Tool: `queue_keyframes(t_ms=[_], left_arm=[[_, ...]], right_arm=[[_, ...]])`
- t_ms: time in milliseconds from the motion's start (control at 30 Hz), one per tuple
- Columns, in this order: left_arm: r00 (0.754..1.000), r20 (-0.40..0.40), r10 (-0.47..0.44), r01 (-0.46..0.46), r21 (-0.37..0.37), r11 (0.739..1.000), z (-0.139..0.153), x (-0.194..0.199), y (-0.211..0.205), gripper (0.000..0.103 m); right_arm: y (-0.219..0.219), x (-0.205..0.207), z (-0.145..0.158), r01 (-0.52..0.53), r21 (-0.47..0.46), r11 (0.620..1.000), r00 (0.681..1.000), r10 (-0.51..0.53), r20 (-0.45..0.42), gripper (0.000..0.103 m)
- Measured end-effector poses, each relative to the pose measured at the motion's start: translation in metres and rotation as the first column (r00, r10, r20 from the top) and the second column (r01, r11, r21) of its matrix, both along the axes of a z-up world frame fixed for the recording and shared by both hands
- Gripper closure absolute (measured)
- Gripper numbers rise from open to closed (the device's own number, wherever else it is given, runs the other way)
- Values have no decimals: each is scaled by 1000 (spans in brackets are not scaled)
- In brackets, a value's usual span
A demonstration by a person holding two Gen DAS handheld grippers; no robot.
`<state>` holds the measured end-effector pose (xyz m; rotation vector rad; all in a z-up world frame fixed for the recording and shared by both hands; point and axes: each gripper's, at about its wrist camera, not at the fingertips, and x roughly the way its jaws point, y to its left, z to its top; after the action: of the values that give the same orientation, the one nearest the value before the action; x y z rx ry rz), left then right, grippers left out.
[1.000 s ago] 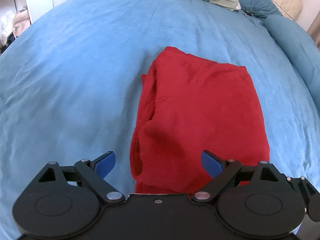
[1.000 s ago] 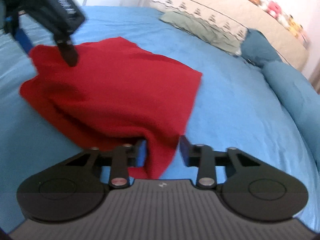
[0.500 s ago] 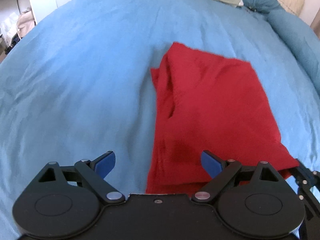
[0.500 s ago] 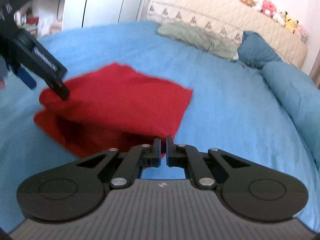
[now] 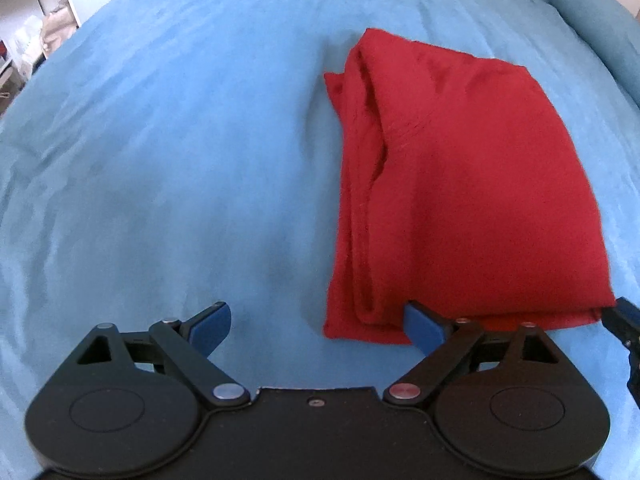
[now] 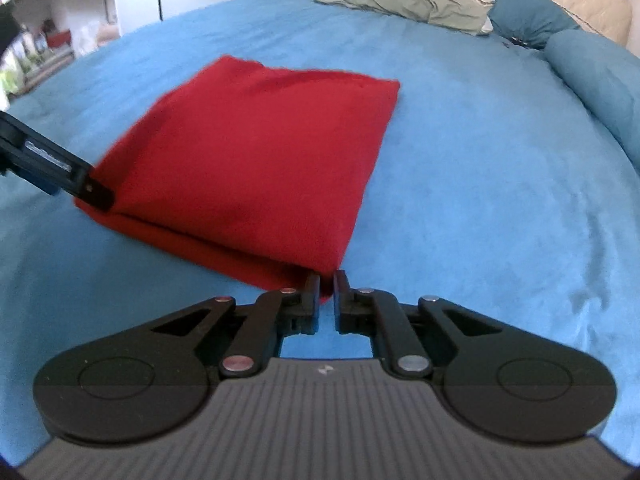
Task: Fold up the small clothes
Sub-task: 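Grasp the folded sweater's end with the left tool while the right tool grasps beside it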
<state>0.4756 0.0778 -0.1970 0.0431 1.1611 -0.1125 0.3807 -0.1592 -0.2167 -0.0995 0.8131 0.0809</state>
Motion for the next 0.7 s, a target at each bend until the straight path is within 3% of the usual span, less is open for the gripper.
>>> queue_keyframes(t_ms=[33,100,233,267,333,400,467,533,600,700], left_arm=[[1000,9,-5,5,0,1000,8,-4,-4,9],[999,45,-24,24,-11,1000,29,-7,-7,8],[986,155,-56,62,-35,997,82,3,-13,0],[980,193,-59,69,-45,997,92,8,-12,0],[972,226,-63,85,-89,992,99,24,-12,0],[983,171,-66,90,-137,986,83,49,-10,0],[992,111,-58,76,-163,984,58,71,-7,1],[994,85,-67,81,-177,981,36,86,-8,4],[995,59,-85,95,-198,976,18,98,-9,12],[995,48,-89,98,-246,964,2,108,-10,14]], right_arm=[[-2,-2,6,-11,6,1000,1000,11,1,64],[-4,-12,21,-32,21,999,999,32,25,34],[-14,-15,65,-24,89,996,997,17,81,11],[-20,-7,76,-12,115,993,996,2,90,0],[-34,15,96,17,194,981,996,-33,78,0],[-51,42,107,72,292,954,995,-90,50,0],[-70,75,105,140,397,907,990,-132,-47,0],[-82,106,90,197,450,871,980,-158,-125,0],[-86,124,71,221,472,854,972,-155,-174,0],[-80,144,40,236,498,835,958,-112,-265,0]])
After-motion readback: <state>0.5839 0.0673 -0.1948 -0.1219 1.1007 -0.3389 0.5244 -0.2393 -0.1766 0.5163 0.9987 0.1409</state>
